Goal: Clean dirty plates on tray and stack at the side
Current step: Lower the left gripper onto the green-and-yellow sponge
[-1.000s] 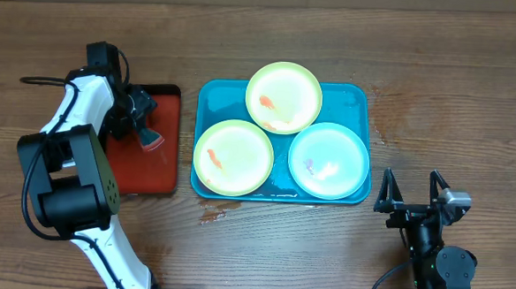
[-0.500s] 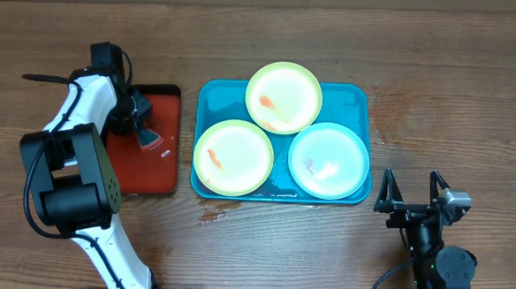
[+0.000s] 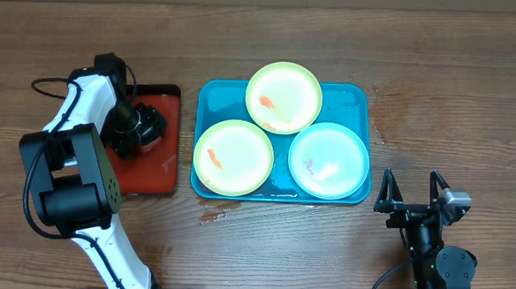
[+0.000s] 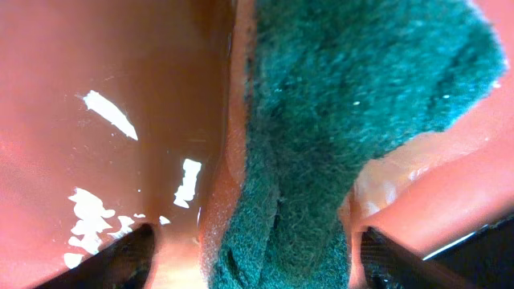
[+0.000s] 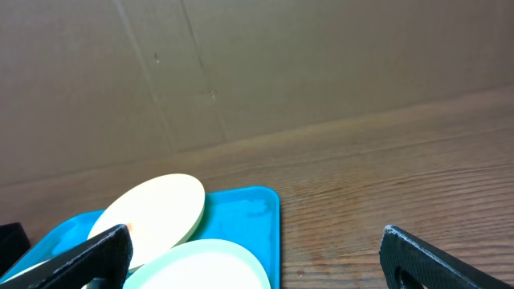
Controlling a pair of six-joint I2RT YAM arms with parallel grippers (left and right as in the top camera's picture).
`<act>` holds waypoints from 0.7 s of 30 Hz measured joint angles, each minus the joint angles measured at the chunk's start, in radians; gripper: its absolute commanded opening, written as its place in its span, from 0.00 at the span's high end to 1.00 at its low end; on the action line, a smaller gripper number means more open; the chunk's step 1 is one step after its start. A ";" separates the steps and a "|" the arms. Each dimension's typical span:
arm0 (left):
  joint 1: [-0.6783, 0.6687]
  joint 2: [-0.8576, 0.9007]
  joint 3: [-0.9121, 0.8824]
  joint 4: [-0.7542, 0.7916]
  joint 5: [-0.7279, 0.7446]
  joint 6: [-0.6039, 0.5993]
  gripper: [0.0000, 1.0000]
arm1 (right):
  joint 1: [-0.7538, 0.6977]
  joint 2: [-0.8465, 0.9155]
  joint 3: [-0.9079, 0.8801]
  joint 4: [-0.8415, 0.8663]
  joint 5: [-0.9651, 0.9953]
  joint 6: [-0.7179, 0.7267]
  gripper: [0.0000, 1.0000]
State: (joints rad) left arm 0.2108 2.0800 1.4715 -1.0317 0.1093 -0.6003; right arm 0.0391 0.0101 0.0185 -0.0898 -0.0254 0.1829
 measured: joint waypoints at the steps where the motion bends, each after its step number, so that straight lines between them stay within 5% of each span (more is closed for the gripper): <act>1: 0.000 0.000 0.000 0.002 -0.002 -0.002 0.57 | 0.000 0.000 0.000 0.000 0.000 0.000 0.00; 4: 0.000 0.000 0.000 0.011 -0.013 -0.002 0.92 | 0.000 0.000 0.000 0.000 0.000 0.000 0.00; 8: 0.000 0.000 0.000 0.014 -0.047 -0.002 0.96 | 0.000 0.000 0.000 0.000 -0.001 0.000 0.00; 9: 0.000 0.000 0.000 0.014 -0.058 -0.002 0.88 | 0.000 0.000 0.000 0.000 0.000 0.000 0.00; 12: 0.000 0.000 0.000 0.031 -0.090 -0.001 0.30 | 0.000 0.000 0.000 0.000 0.000 0.000 0.00; 14: 0.000 0.000 0.000 0.060 -0.113 -0.002 0.07 | 0.000 0.000 0.000 -0.001 0.000 0.000 0.00; 16: 0.000 0.000 0.001 0.093 -0.140 -0.002 0.00 | 0.000 0.000 0.000 0.000 0.000 -0.001 0.00; 19: 0.000 0.000 0.001 0.137 -0.174 -0.003 0.03 | 0.000 0.000 0.000 0.000 0.000 0.000 0.00; 21: 0.000 0.000 0.001 0.164 -0.187 -0.002 0.26 | 0.000 0.000 0.000 0.000 0.000 0.000 0.00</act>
State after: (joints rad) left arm 0.2108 2.0800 1.4727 -0.8677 -0.0776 -0.6025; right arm 0.0391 0.0101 0.0185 -0.0898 -0.0257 0.1829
